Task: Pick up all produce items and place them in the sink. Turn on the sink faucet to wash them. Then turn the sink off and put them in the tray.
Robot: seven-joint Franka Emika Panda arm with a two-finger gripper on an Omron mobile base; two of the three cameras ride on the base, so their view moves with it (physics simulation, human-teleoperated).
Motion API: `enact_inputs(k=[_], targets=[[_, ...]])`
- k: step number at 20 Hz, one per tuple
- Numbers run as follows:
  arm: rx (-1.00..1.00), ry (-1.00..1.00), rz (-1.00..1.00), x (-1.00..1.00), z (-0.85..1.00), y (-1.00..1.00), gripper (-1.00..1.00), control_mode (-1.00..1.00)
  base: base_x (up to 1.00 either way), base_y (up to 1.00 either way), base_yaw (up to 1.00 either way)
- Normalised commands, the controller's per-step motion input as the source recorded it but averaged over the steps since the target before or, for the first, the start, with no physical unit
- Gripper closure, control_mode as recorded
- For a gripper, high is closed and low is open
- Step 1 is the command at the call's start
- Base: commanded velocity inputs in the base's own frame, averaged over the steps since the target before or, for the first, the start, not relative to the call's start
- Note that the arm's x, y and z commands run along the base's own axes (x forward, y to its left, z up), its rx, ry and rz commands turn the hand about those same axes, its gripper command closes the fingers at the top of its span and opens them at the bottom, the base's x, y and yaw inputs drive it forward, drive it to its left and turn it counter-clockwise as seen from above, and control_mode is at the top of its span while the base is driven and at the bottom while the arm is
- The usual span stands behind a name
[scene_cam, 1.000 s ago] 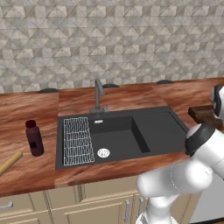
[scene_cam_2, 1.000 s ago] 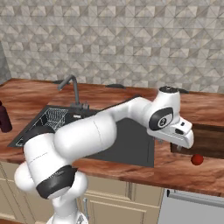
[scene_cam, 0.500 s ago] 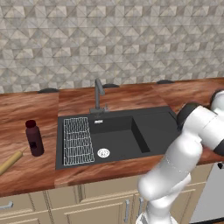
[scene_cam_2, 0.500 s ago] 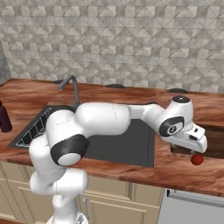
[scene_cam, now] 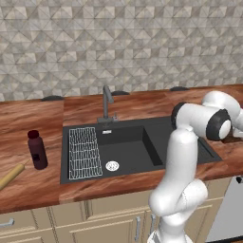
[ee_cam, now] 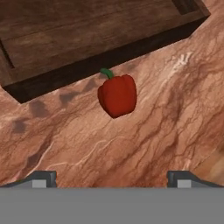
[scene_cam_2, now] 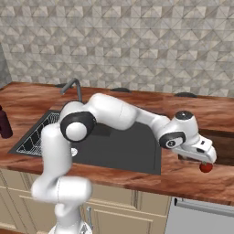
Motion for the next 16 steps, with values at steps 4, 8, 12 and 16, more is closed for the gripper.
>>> enact_inputs(k=[4, 8, 12, 16], targets=[[0.02, 0.00, 0.00, 0.15, -0.13, -0.34, -1.00, -1.00, 0.00, 0.00, 0.00], [0.01, 0.00, 0.00, 0.10, -0.03, -0.33, -1.00, -1.00, 0.00, 0.00, 0.00], [0.03, 0.03, 0.00, 0.13, 0.00, -0.25, -1.00, -1.00, 0.00, 0.00, 0.00], [0.05, 0.06, 0.00, 0.14, -0.02, -0.11, -1.00, -1.00, 0.00, 0.00, 0.00]])
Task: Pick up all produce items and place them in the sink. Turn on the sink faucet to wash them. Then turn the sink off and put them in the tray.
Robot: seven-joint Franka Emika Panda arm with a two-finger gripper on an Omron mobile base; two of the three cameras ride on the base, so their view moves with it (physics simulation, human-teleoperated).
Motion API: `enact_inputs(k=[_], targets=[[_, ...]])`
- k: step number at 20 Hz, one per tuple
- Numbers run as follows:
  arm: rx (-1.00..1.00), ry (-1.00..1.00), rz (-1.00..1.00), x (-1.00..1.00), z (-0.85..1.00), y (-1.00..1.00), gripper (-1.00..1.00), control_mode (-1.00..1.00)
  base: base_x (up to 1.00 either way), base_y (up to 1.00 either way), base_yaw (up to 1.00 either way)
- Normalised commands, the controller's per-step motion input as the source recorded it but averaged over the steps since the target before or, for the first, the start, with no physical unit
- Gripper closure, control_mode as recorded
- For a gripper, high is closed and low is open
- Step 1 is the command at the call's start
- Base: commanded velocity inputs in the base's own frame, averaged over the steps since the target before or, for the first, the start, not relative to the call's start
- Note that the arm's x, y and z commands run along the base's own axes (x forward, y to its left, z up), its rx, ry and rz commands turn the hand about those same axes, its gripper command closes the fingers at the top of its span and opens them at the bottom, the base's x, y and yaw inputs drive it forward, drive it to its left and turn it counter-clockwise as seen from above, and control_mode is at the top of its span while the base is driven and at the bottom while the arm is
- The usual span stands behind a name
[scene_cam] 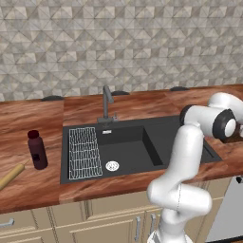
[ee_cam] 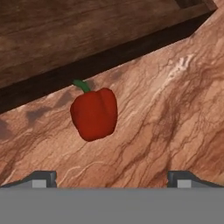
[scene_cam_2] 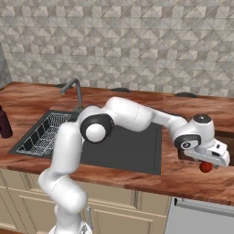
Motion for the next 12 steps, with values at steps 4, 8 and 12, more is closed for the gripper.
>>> enact_inputs(k=[4, 8, 12], targets=[[0.05, 0.12, 0.00, 0.08, -0.13, 0.00, -1.00, -1.00, 0.00, 0.00, 0.00], [0.04, 0.12, 0.01, 0.09, -0.23, 0.00, -1.00, -1.00, 0.00, 0.00, 0.00], [0.02, 0.09, 0.01, 0.23, -0.25, 0.00, -1.00, -1.00, 0.00, 0.00, 0.00]])
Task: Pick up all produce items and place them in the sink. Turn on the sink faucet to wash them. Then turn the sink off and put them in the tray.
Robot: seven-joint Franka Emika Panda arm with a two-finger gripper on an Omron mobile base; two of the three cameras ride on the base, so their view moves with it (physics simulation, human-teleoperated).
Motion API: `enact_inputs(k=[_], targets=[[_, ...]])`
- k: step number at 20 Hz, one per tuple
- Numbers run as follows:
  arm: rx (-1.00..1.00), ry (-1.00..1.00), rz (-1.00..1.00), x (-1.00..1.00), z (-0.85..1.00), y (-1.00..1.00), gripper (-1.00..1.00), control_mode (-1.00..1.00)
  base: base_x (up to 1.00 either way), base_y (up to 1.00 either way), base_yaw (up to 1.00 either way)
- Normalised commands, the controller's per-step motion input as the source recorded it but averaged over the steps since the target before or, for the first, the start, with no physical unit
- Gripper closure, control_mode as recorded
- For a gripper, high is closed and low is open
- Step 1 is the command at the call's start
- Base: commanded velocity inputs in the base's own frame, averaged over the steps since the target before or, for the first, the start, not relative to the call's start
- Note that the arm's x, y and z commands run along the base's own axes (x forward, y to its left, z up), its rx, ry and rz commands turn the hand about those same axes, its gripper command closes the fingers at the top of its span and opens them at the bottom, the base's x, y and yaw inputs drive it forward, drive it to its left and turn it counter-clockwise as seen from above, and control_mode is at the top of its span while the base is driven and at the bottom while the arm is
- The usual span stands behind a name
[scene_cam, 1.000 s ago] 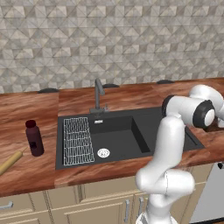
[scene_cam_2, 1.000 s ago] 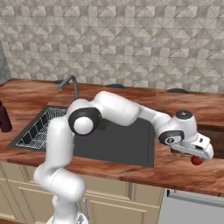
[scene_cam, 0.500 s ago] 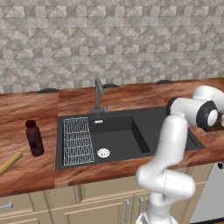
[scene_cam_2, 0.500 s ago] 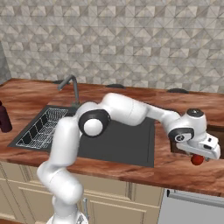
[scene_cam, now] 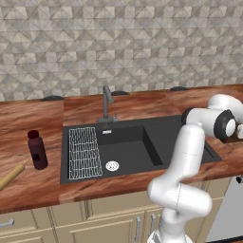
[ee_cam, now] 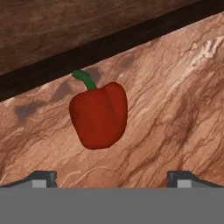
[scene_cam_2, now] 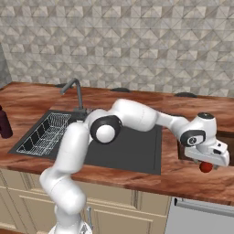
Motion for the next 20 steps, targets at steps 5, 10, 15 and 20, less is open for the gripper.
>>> enact_inputs(k=[5, 10, 15, 20], targets=[[0.03, 0.04, 0.02, 0.27, -0.22, 0.00, -1.00, -1.00, 0.00, 0.00, 0.00], [0.03, 0.00, 0.03, 0.20, -0.17, 0.00, -1.00, -1.00, 0.00, 0.00, 0.00], [0.02, 0.00, 0.03, 0.22, -0.21, -0.03, -1.00, -1.00, 0.00, 0.00, 0.00], [0.01, 0.00, 0.01, 0.15, -0.23, -0.14, -1.00, -1.00, 0.00, 0.00, 0.00]])
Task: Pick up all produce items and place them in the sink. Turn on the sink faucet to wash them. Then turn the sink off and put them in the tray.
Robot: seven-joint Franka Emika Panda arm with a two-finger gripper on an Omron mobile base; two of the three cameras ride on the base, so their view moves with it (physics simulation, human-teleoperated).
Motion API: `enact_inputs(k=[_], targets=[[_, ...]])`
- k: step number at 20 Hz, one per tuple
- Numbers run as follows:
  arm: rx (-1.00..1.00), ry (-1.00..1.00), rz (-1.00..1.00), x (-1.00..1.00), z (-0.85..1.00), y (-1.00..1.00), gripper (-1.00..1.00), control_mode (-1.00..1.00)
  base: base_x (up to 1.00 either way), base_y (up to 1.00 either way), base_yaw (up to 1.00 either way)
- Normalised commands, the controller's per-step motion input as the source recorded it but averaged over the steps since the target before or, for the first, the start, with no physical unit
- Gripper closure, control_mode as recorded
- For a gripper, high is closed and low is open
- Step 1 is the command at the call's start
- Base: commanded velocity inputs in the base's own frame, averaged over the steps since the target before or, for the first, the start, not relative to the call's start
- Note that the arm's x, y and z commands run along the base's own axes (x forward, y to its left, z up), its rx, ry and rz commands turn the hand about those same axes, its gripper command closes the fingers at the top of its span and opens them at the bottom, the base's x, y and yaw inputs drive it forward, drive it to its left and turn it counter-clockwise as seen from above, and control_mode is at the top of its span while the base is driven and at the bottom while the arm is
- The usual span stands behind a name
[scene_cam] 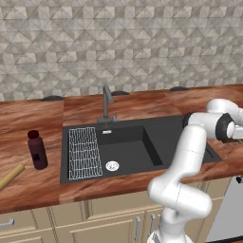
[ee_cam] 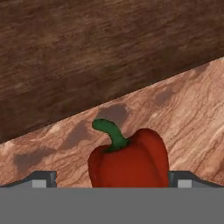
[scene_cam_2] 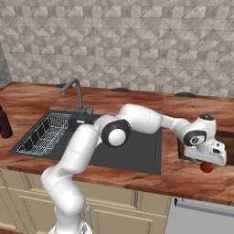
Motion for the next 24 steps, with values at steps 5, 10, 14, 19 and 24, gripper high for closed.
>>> enact_inputs(k=[5, 10, 14, 19, 24], targets=[[0.00, 0.00, 0.00, 0.02, -0.28, -0.30, -1.00, -1.00, 0.00, 0.00, 0.00], [0.00, 0.02, 0.00, 0.00, -0.34, -0.21, 1.00, -1.00, 0.00, 0.00, 0.00], [0.00, 0.02, 0.00, -0.02, -0.14, 0.00, 1.00, -1.00, 0.00, 0.00, 0.00], [0.00, -0.02, 0.00, -0.47, 0.10, 0.08, 1.00, -1.00, 0.00, 0.00, 0.00], [0.00, -0.11, 0.00, -0.58, 0.63, 0.63, 1.00, -1.00, 0.00, 0.00, 0.00]])
